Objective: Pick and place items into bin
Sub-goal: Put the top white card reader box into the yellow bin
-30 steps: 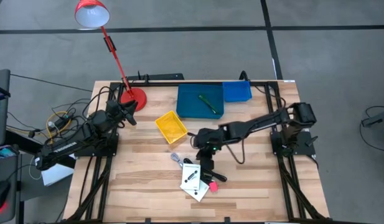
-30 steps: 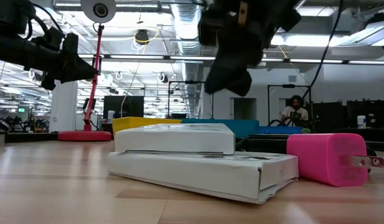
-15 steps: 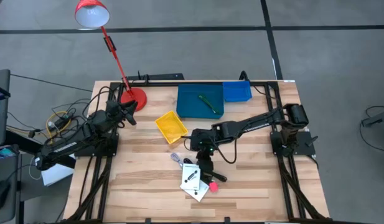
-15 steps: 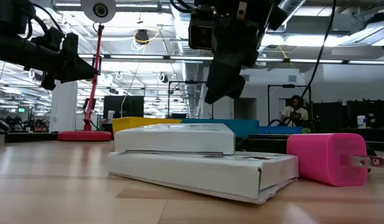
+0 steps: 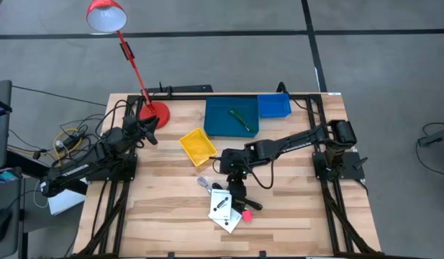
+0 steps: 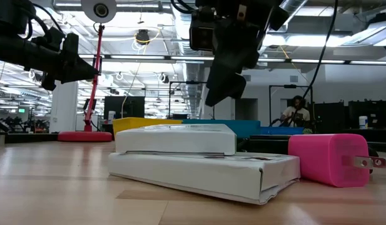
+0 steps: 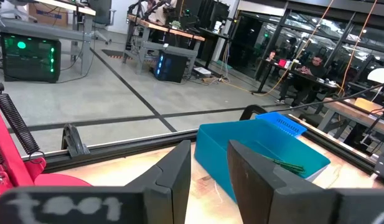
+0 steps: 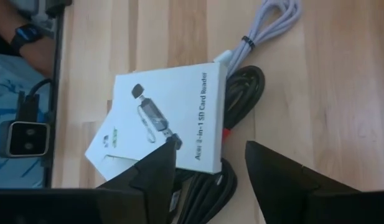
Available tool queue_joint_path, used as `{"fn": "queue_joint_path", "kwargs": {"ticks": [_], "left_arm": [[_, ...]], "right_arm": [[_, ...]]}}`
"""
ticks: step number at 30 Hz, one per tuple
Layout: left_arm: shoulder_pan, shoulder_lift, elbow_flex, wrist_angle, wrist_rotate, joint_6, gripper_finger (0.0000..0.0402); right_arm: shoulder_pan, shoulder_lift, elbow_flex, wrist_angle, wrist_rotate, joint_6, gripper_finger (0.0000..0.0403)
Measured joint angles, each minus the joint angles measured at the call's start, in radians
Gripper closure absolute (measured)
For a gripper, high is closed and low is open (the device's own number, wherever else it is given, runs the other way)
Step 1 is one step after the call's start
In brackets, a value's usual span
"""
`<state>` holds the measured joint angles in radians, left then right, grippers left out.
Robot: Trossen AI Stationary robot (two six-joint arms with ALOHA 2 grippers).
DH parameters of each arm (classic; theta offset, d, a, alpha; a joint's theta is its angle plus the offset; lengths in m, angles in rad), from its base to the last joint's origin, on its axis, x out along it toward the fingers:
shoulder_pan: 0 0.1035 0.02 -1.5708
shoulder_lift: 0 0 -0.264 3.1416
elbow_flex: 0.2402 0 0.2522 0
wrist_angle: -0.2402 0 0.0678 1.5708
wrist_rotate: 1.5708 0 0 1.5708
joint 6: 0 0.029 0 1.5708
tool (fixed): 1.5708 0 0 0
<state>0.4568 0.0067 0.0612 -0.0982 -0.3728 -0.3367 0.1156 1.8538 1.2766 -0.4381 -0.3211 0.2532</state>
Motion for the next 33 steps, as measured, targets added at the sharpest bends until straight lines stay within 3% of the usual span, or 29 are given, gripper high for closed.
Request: {"fn": "queue_joint_path", "kwargs": {"ticks": [12, 19, 33], "left_arm": [[0.0, 0.0, 0.0, 0.0, 0.0, 0.0, 0.0307], [0.0, 0.0, 0.0, 0.0, 0.0, 0.0, 0.0307], [0.0, 0.0, 0.0, 0.0, 0.0, 0.0, 0.0307]], "right_arm": [[0.008, 0.031, 0.001, 0.009, 0.034, 0.002, 0.0225], [-0.006, 0.084, 0.0, 0.02, -0.074, 0.009, 0.0227], [-0.007, 0.083, 0.0, 0.023, -0.088, 0.008, 0.0226]]}}
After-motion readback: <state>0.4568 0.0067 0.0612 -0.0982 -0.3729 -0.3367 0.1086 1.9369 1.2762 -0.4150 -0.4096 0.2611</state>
